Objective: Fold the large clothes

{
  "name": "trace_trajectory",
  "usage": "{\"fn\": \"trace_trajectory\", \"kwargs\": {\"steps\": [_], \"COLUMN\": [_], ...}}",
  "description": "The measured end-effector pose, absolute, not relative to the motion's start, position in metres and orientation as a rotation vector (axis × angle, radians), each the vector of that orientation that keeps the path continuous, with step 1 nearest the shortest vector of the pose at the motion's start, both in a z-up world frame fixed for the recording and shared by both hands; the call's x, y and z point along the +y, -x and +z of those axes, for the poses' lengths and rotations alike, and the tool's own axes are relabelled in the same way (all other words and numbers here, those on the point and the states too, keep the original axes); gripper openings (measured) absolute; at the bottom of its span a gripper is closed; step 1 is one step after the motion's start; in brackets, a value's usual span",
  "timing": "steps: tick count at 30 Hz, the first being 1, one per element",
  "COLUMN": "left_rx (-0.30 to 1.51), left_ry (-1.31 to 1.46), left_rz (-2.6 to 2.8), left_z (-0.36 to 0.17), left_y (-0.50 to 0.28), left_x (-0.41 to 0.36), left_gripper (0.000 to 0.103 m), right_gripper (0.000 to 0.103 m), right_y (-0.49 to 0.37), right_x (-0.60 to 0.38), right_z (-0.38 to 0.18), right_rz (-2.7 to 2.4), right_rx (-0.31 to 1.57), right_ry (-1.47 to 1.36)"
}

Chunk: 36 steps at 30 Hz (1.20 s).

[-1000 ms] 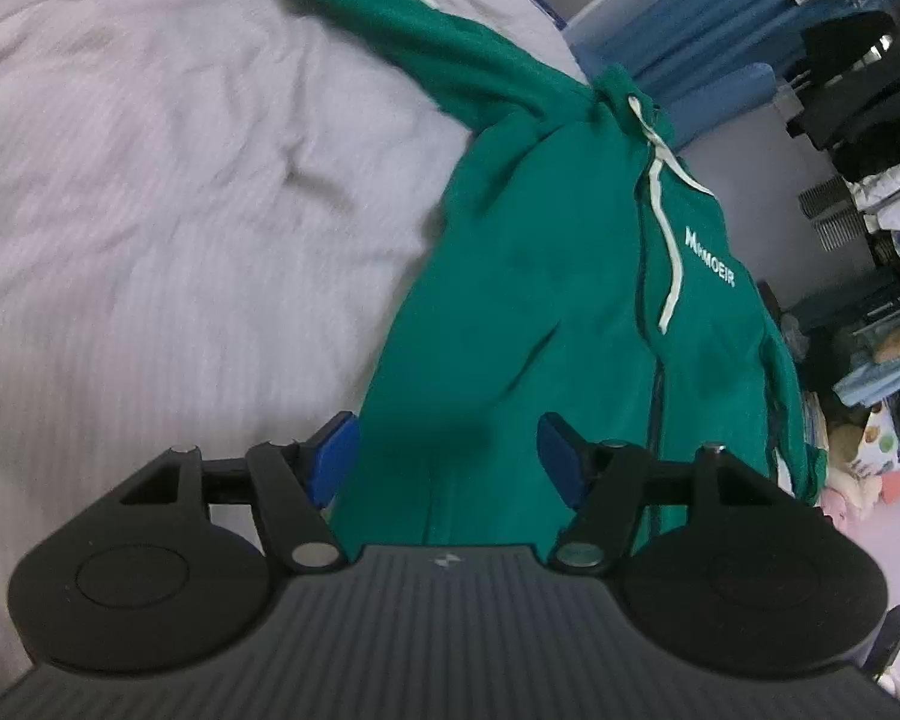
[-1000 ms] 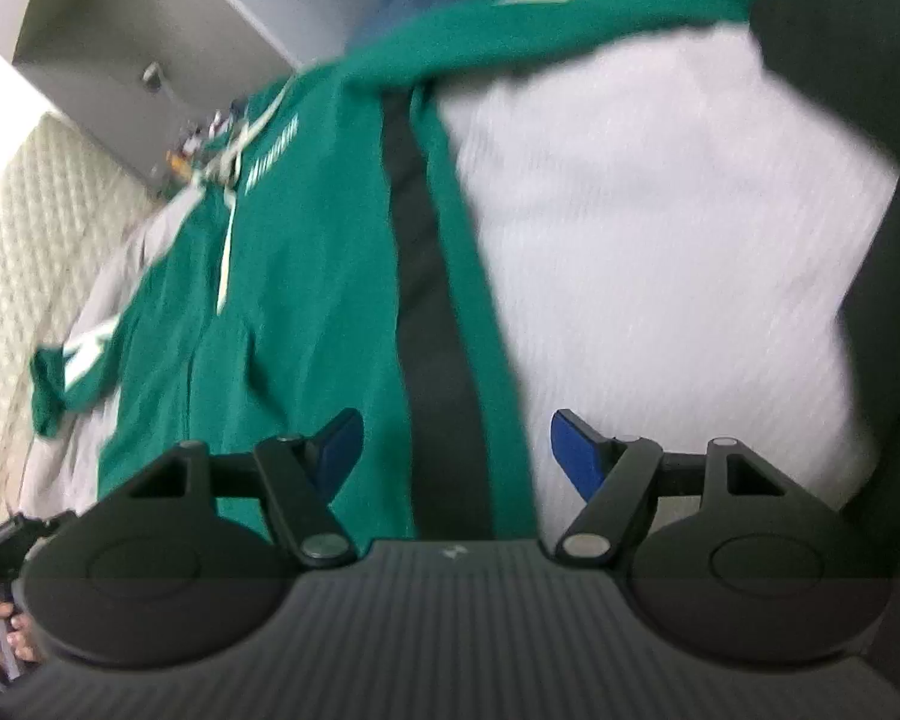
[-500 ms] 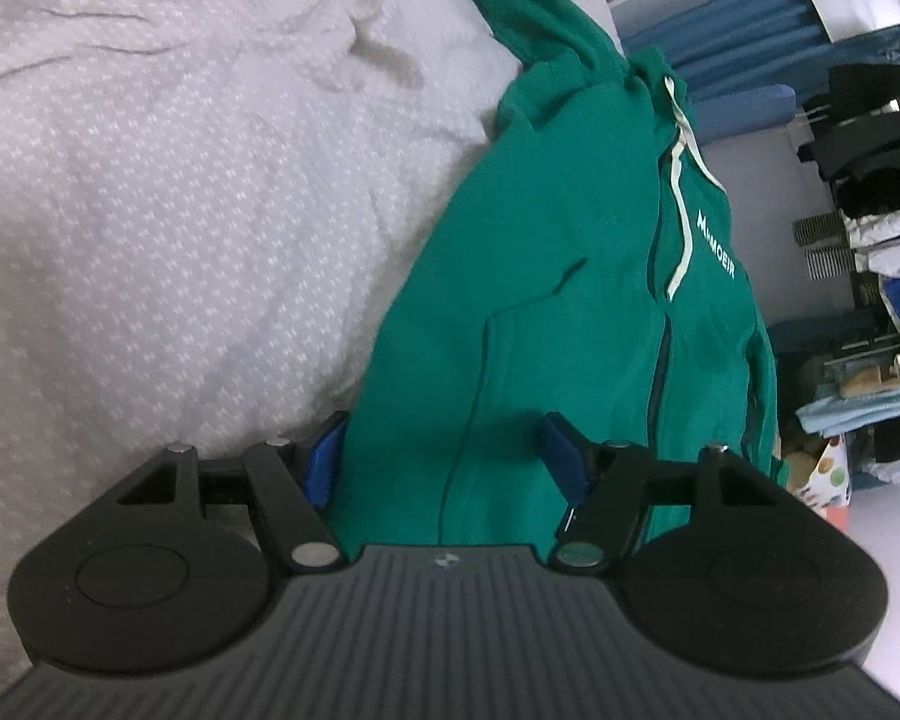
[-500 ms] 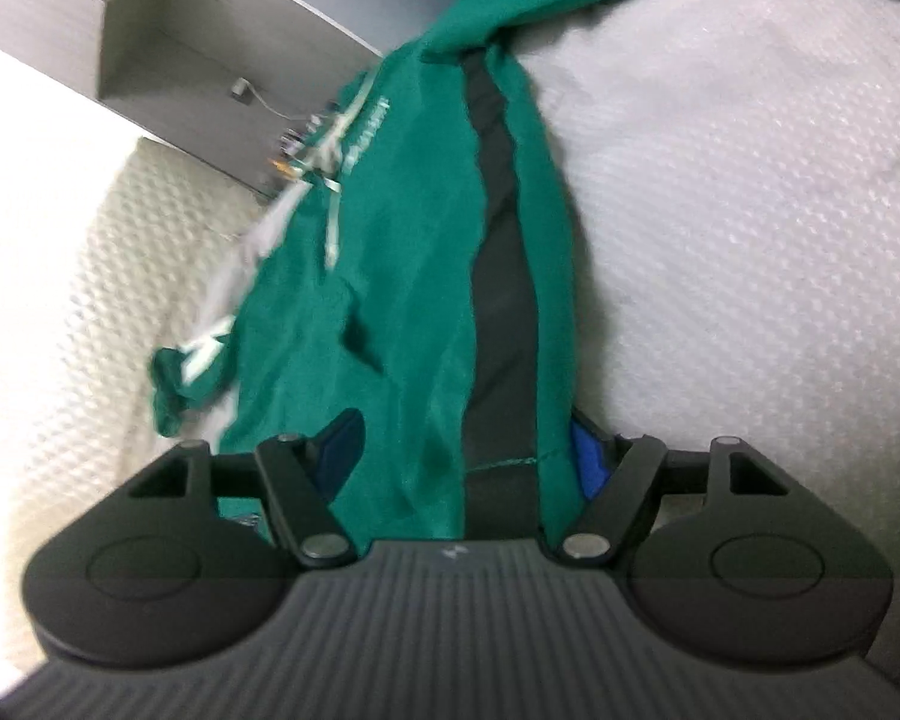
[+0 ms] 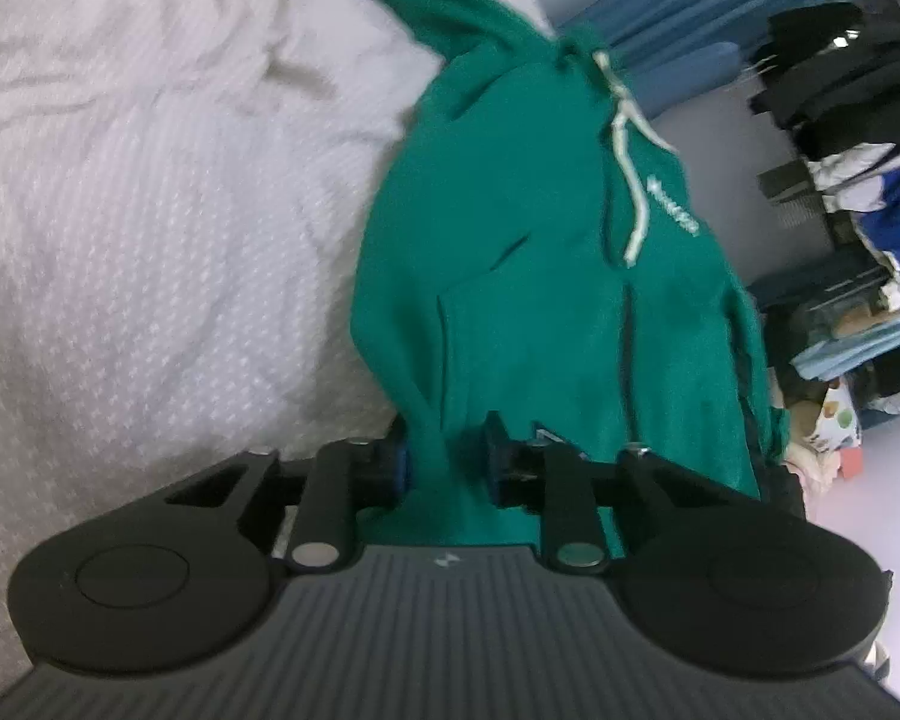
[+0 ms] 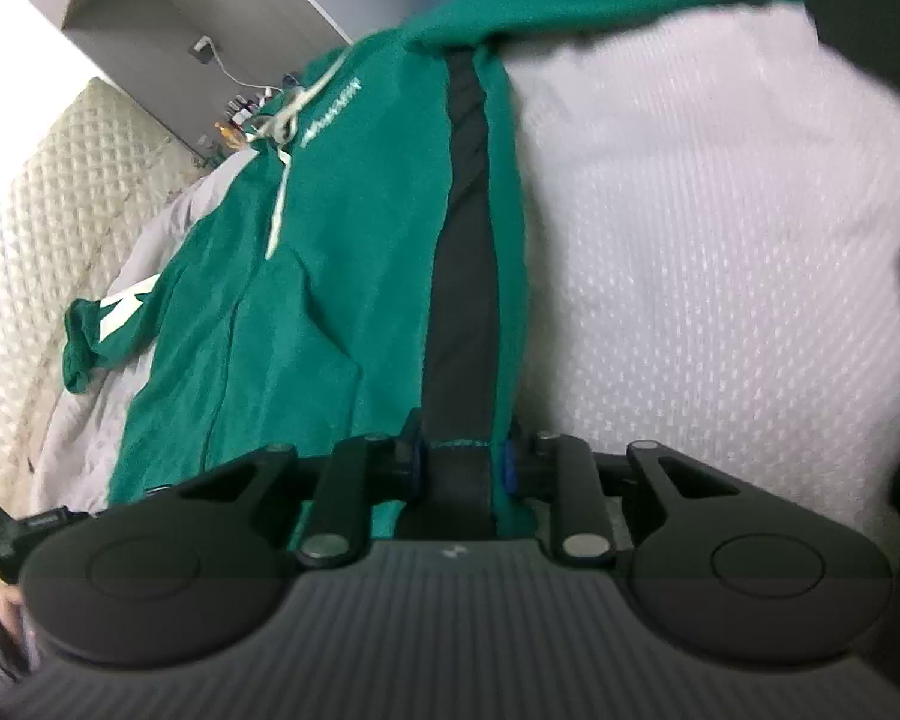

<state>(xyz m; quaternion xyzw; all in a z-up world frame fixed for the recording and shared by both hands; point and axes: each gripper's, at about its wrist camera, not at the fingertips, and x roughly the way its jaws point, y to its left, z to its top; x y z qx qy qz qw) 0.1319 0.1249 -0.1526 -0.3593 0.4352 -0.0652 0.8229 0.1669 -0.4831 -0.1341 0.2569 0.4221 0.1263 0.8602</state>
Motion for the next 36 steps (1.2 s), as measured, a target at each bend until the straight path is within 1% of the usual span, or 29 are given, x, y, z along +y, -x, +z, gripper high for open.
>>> {"fn": "trace_trajectory", "kwargs": {"steps": [3, 4, 5, 8, 17, 21, 26, 28, 30, 31, 32, 33, 34, 35, 36], "left_rx": [0.879, 0.869, 0.859, 0.832, 0.824, 0.851, 0.931, 0.949, 0.957, 0.964, 0.971, 0.983, 0.981, 0.966, 0.95], "left_ry": [0.735, 0.735, 0.743, 0.772, 0.806, 0.782, 0.715, 0.704, 0.698, 0.699, 0.696, 0.677, 0.654, 0.638, 0.625], "left_rz": [-0.14, -0.142, -0.142, -0.131, -0.137, -0.124, -0.08, -0.075, -0.07, -0.058, -0.037, -0.009, 0.02, 0.041, 0.053], "left_z": [-0.138, -0.135, -0.131, -0.122, -0.088, -0.077, -0.088, -0.093, -0.095, -0.095, -0.095, -0.093, -0.091, -0.088, -0.084], "left_y": [-0.118, -0.114, -0.109, -0.095, -0.062, -0.051, -0.057, -0.059, -0.06, -0.059, -0.059, -0.06, -0.061, -0.06, -0.059], "left_x": [0.125, 0.126, 0.128, 0.138, 0.155, 0.159, 0.149, 0.146, 0.145, 0.145, 0.146, 0.147, 0.147, 0.148, 0.149], "left_gripper": [0.019, 0.013, 0.01, 0.008, 0.007, 0.007, 0.008, 0.008, 0.011, 0.015, 0.026, 0.034, 0.052, 0.06, 0.06], "right_gripper": [0.024, 0.023, 0.023, 0.022, 0.021, 0.021, 0.022, 0.023, 0.025, 0.028, 0.03, 0.032, 0.039, 0.051, 0.056], "right_y": [-0.162, -0.16, -0.156, -0.145, -0.119, -0.114, -0.121, -0.123, -0.123, -0.122, -0.122, -0.122, -0.121, -0.121, -0.12], "right_x": [-0.481, -0.481, -0.481, -0.481, -0.488, -0.488, -0.49, -0.493, -0.496, -0.496, -0.495, -0.494, -0.494, -0.494, -0.494], "right_z": [-0.119, -0.113, -0.107, -0.09, -0.044, -0.05, -0.078, -0.083, -0.083, -0.082, -0.08, -0.077, -0.075, -0.072, -0.068], "right_rz": [0.275, 0.28, 0.285, 0.308, 0.323, 0.327, 0.314, 0.319, 0.321, 0.322, 0.315, 0.303, 0.288, 0.267, 0.25], "right_rx": [0.861, 0.853, 0.845, 0.82, 0.782, 0.829, 0.932, 0.942, 0.943, 0.945, 0.946, 0.944, 0.945, 0.946, 0.939], "right_ry": [-0.511, -0.504, -0.497, -0.475, -0.417, -0.416, -0.461, -0.486, -0.52, -0.522, -0.513, -0.507, -0.508, -0.512, -0.506]}}
